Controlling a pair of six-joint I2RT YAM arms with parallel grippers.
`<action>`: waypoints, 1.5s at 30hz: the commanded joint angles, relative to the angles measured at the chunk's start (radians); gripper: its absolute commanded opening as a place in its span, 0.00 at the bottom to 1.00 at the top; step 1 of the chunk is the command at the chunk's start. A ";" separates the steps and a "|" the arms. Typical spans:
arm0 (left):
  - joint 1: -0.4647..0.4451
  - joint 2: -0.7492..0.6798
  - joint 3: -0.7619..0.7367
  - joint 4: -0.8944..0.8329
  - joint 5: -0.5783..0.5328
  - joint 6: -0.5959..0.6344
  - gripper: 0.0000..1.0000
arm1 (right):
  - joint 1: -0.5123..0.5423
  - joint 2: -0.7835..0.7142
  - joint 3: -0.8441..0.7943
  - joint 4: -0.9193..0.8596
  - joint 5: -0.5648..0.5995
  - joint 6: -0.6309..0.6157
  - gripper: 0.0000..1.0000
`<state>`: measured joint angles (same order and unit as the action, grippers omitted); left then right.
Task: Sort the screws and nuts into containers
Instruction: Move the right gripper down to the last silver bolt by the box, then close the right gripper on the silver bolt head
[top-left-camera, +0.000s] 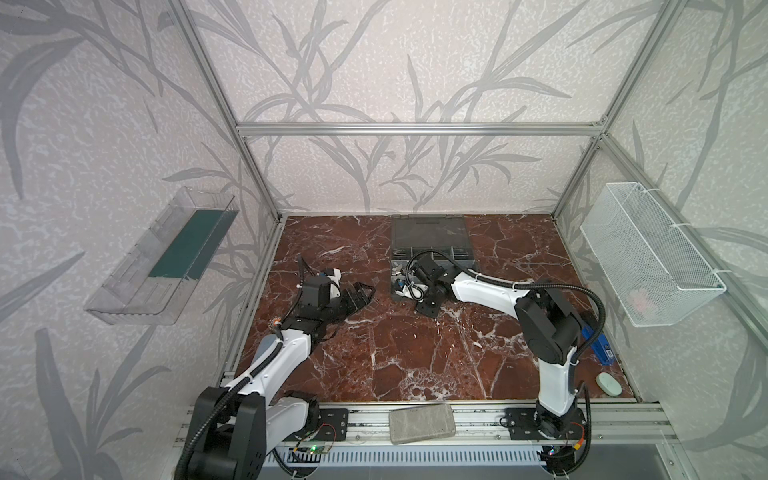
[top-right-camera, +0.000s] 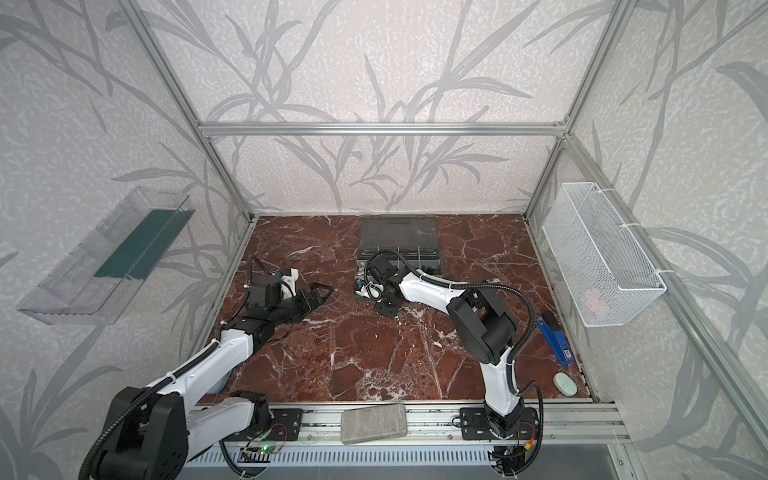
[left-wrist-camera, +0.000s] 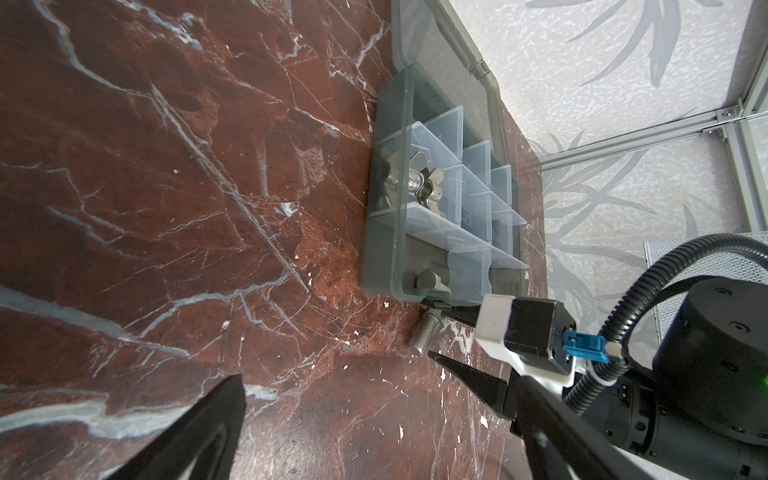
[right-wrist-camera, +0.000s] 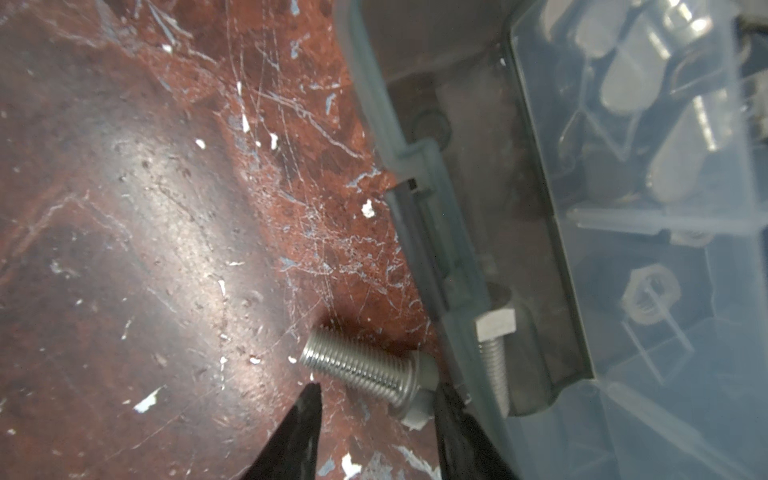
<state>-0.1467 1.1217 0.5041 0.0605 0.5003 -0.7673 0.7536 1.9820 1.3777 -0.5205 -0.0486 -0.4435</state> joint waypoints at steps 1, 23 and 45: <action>0.007 0.004 -0.011 0.009 0.006 0.004 0.99 | 0.010 0.044 -0.016 -0.055 -0.025 0.002 0.45; 0.009 0.007 -0.022 0.025 0.012 0.002 0.99 | 0.050 -0.013 -0.024 -0.177 -0.023 -0.016 0.44; 0.015 -0.012 -0.030 0.016 0.012 0.003 0.99 | 0.050 0.059 0.074 -0.120 0.047 -0.111 0.47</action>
<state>-0.1398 1.1271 0.4881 0.0750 0.5056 -0.7673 0.7986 2.0232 1.4254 -0.6365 -0.0212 -0.5137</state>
